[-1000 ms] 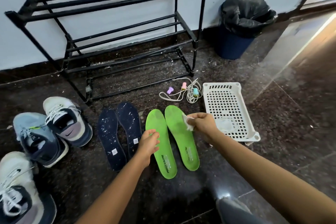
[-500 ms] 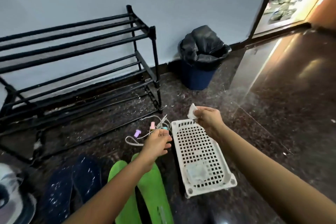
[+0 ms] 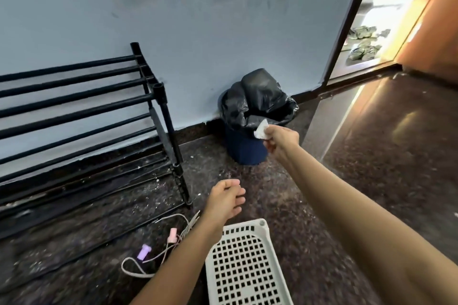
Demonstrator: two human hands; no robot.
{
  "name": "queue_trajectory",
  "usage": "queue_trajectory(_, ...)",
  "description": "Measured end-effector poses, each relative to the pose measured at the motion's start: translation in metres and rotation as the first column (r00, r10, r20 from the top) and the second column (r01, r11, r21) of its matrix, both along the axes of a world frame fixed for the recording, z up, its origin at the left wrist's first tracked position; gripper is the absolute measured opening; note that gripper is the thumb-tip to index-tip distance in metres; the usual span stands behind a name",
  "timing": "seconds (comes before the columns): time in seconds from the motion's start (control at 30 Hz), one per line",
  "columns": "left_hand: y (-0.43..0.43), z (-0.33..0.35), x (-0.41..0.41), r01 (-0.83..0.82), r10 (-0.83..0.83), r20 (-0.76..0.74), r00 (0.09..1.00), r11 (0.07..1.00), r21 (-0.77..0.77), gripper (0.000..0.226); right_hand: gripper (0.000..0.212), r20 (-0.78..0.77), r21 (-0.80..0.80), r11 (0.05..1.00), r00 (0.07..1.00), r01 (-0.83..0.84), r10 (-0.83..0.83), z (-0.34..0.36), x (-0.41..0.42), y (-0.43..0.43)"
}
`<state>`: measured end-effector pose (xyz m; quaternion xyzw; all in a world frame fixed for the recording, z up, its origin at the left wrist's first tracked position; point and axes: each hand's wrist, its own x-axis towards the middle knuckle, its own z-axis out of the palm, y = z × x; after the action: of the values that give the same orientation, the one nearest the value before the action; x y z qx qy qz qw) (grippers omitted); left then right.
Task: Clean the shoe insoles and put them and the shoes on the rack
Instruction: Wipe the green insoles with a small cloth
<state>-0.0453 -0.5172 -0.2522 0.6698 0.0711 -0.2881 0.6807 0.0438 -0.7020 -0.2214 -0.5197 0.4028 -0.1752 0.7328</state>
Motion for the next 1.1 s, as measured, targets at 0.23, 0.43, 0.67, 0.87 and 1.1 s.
queue_trajectory(0.23,-0.012,-0.003,0.013,-0.049,0.049,-0.007,0.999,0.999,0.004,0.019,0.025,0.107,0.12,0.988,0.988,0.098,-0.111,0.026,0.05,-0.031)
queue_trajectory(0.43,-0.012,-0.004,0.008,-0.079,0.079,-0.027,0.997,0.997,-0.01,0.019,0.018,0.164,0.116,0.993,0.986,-0.015,-0.004,0.012,0.078,-0.053)
queue_trajectory(0.67,-0.002,-0.008,-0.019,-0.056,0.057,-0.053,0.997,0.998,0.021,0.018,0.008,0.232,0.296,0.953,0.964,0.059,-0.131,0.015,0.028,-0.014)
queue_trajectory(0.87,0.019,-0.02,-0.046,-0.045,0.05,-0.076,0.996,0.997,0.068,0.017,0.014,0.29,0.144,0.987,0.957,-0.076,0.031,-0.014,-0.046,0.035)
queue_trajectory(1.1,0.045,-0.04,-0.085,-0.06,0.073,-0.147,0.986,0.994,0.09,0.015,0.007,0.0,-0.194,0.908,0.925,-0.372,0.379,-0.098,-0.157,0.085)
